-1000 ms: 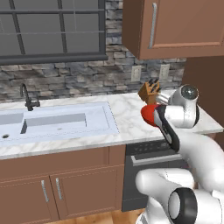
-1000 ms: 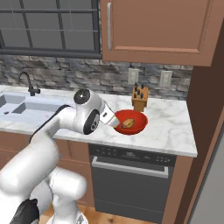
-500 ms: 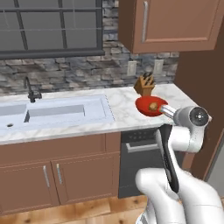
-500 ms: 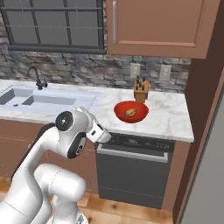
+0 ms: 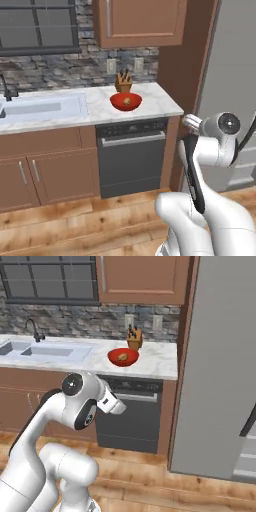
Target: Take the garlic, chicken drumstick, and steak from the freezer and place them in the bowl on the counter.
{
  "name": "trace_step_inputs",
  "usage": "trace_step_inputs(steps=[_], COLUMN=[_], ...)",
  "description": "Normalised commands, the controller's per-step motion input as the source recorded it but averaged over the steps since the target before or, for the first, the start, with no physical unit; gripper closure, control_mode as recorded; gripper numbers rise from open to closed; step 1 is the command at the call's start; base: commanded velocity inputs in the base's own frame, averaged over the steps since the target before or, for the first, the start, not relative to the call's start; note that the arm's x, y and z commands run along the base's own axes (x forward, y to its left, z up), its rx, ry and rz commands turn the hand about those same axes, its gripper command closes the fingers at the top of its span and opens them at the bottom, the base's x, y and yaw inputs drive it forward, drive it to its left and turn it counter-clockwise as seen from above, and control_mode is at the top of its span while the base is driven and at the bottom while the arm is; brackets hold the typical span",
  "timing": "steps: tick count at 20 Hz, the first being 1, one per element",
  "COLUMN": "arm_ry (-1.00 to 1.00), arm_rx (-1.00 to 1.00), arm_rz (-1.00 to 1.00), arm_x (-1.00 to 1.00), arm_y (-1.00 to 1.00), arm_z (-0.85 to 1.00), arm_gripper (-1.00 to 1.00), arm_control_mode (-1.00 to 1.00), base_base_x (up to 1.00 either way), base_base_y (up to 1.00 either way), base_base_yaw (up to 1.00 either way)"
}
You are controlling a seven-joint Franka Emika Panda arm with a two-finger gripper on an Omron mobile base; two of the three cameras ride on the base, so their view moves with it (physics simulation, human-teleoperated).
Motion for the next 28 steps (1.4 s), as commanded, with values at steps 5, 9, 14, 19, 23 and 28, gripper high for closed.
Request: trace_step_inputs(steps=[5,9,14,19,23,28], arm_ry=[0.00,0.00,0.00,0.00,0.00,0.00], arm_rx=[0.00,0.00,0.00,0.00,0.00,0.00], arm_rz=[0.00,0.00,0.00,0.00,0.00,0.00], arm_x=[0.00,0.00,0.00,0.00,0.00,0.00], arm_y=[0.00,0.00,0.00,0.00,0.00,0.00], arm_z=[0.00,0.00,0.00,0.00,0.00,0.00], arm_gripper=[-1.00,-1.00,-1.00,-1.00,-1.00,-1.00], arm_control_mode=[1.00,1.00,1.00,1.00,1.00,1.00], base_base_x=[-0.16,0.04,0.64,0.89,0.66,0.57], base_base_y=[-1.00,-1.00,-1.00,-0.64,-0.67,-0.67], base_base_yaw=[-0.36,-0.30,-0.13,0.04,0.07,0.04])
